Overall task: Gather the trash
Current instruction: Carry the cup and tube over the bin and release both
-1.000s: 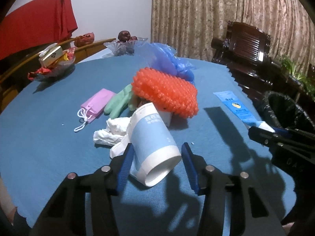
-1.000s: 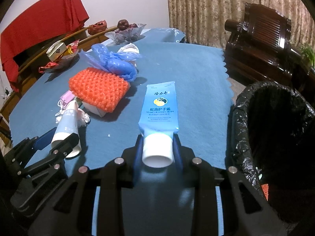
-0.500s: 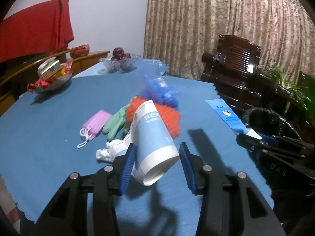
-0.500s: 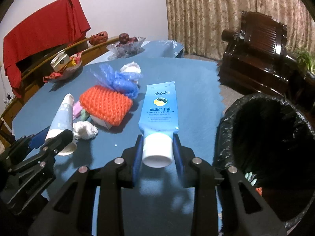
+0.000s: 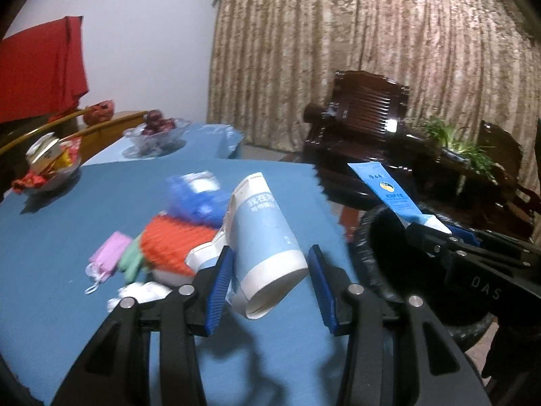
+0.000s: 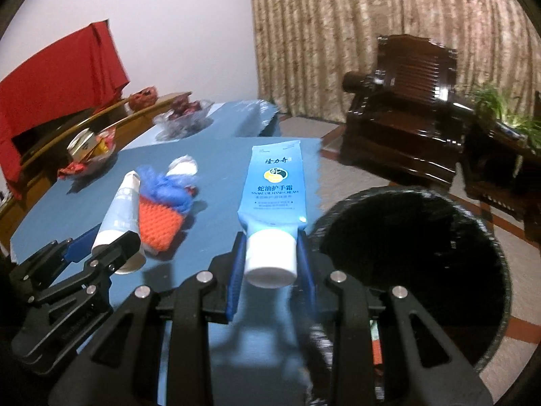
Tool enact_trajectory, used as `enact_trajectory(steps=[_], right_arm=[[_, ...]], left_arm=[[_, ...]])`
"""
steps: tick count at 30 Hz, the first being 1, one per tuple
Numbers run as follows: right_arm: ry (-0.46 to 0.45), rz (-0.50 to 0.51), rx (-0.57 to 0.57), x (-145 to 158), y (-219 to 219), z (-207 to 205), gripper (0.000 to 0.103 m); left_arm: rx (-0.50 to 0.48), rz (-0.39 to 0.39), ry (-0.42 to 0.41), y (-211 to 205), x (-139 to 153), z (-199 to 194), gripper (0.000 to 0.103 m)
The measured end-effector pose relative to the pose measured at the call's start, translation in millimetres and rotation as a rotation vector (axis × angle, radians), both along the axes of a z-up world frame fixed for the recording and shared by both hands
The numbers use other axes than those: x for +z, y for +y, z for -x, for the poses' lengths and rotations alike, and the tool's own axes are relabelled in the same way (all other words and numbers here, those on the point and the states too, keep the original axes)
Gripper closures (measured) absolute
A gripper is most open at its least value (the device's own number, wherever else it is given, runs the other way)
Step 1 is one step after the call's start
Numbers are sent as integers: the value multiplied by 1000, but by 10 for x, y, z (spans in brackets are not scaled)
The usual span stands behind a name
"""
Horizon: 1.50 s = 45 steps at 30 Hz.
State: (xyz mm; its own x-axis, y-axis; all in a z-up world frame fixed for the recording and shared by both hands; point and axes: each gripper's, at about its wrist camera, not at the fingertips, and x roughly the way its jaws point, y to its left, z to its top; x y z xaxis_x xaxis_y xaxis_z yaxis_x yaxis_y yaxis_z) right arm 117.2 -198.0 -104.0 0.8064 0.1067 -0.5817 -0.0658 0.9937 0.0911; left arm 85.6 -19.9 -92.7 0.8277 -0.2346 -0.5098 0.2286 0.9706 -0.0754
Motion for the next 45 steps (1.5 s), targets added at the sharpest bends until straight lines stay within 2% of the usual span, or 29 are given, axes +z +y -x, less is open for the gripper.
enact_trajectory(steps=[13, 29, 36, 45], right_arm=[[-12, 29, -181, 36, -818, 230, 74], [33, 34, -310, -206, -1468, 377, 74], [59, 25, -350, -340, -1681, 415, 74], [100, 26, -367, -473, -1841, 452, 73]], left_arm=[[-194, 25, -15, -812, 83, -115, 57], [-370, 15, 28, -1710, -35, -289, 57], [-409, 16, 49, -1969, -97, -386, 55], [-456, 37, 64, -2055, -112, -414, 50]])
